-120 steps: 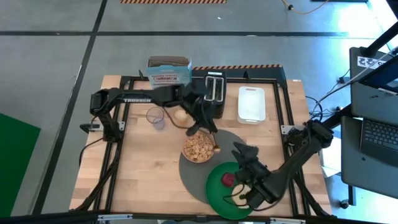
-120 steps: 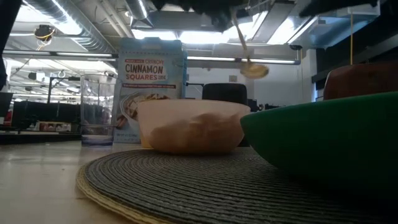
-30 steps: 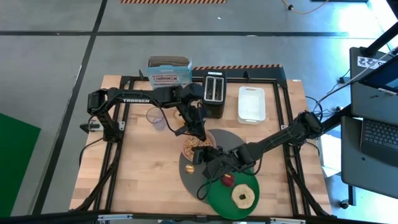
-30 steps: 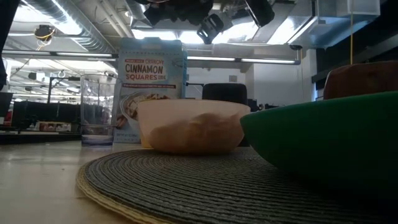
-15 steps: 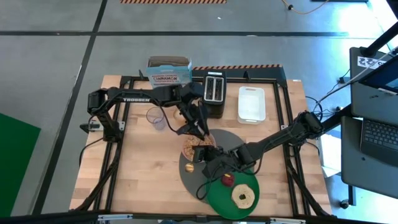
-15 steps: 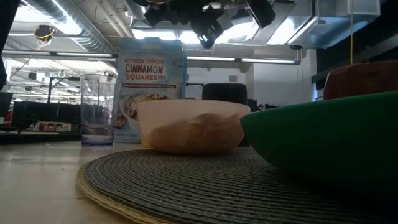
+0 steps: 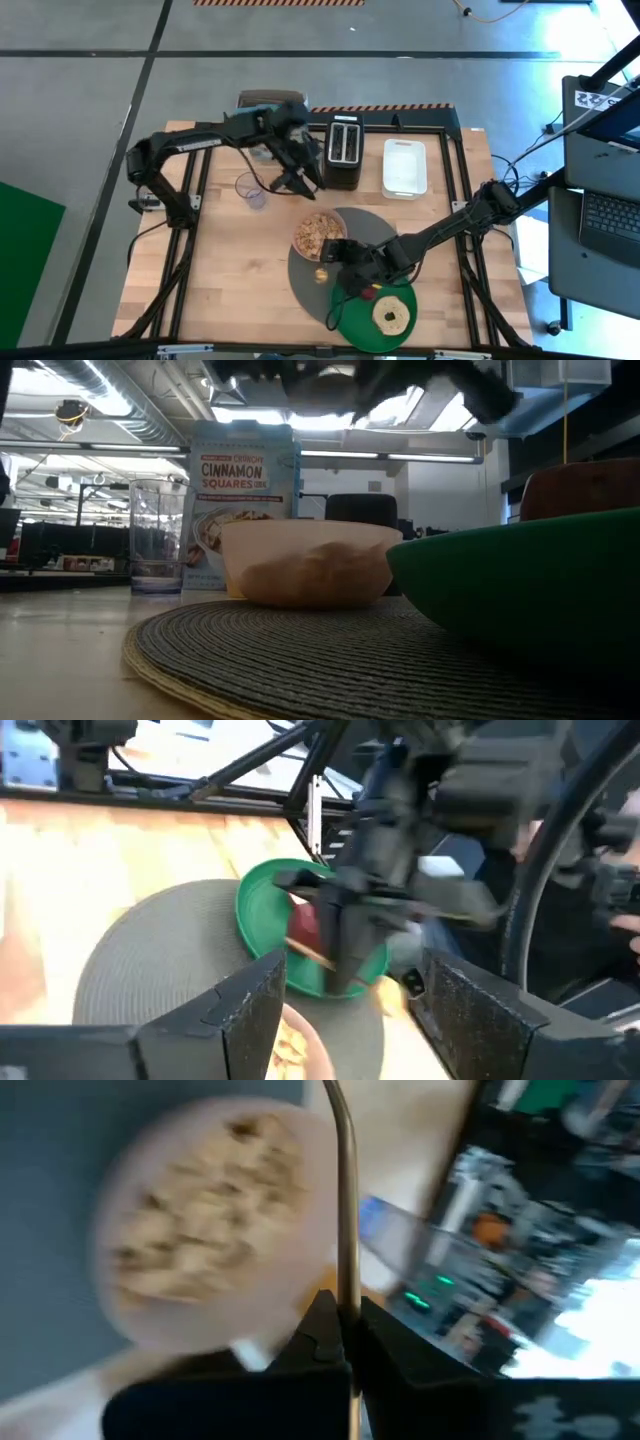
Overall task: Arrange a breakfast setting
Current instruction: Put the gold spoon on the gray table mat
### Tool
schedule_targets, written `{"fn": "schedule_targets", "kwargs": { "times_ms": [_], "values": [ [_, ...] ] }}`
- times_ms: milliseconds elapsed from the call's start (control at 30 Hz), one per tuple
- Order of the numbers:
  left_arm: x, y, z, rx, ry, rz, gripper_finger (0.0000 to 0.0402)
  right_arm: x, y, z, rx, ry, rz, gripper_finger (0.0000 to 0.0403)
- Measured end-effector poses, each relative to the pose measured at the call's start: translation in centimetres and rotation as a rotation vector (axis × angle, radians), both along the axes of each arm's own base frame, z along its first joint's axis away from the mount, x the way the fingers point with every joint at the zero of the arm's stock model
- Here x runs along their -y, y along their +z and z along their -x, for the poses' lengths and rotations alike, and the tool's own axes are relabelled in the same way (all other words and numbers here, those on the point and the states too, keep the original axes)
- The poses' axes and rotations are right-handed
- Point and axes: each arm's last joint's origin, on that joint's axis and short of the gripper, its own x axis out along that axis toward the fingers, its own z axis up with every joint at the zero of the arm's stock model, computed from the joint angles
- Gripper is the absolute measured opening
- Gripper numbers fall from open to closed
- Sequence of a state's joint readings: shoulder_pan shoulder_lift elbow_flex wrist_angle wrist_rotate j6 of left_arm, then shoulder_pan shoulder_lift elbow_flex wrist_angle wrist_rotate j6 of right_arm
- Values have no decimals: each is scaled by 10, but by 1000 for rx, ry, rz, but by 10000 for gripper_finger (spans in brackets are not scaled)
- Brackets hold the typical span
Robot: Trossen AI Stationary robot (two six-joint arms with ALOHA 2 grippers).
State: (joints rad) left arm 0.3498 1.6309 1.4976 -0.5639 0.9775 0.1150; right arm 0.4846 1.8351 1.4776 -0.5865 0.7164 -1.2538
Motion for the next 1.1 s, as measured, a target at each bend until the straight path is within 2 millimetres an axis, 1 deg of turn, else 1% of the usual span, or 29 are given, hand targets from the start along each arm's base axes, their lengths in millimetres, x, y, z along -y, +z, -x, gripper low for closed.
{"fn": "schedule_targets", "kwargs": {
  "times_ms": [100, 167, 233, 333, 400, 500, 567, 633, 733, 833, 933, 1000, 1100],
  "values": [
    [3, 23, 17, 61, 20, -52, 231, 3, -3, 9, -80, -33, -89, 0],
    [10, 34, 31, 74, 30, -99, 231, 8, 0, 14, -106, -69, -135, 0],
    [21, 46, 42, 111, 28, -160, 231, 15, 4, 22, -148, -117, -139, 0],
    [39, 59, 54, 148, 14, -220, 231, 33, 18, 31, -162, -189, -208, 0],
    [54, 66, 59, 178, -7, -247, 231, 47, 29, 36, -174, -222, -297, 0],
    [78, 68, 59, 194, -52, -283, 231, 69, 39, 41, -163, -251, -421, 0],
    [94, 65, 59, 179, -92, -314, 231, 86, 41, 46, -124, -328, -475, 0],
    [111, 60, 59, 171, -129, -353, 231, 108, 41, 51, -59, -467, -553, 0],
    [130, 46, 61, 117, -153, -419, 231, 138, 33, 64, -16, -672, -674, 0],
    [141, 31, 65, 41, -149, -456, 231, 160, 20, 77, 61, -867, -852, 0],
    [149, 16, 68, -18, -80, -470, 231, 175, -1, 86, 149, -955, -1102, 0],
    [154, 5, 64, -6, -15, -489, 231, 180, -17, 89, 213, -973, -1265, 0],
    [162, -22, 64, -44, 26, -505, 231, 184, -43, 97, 196, -1007, -1416, 0]
  ]
}}
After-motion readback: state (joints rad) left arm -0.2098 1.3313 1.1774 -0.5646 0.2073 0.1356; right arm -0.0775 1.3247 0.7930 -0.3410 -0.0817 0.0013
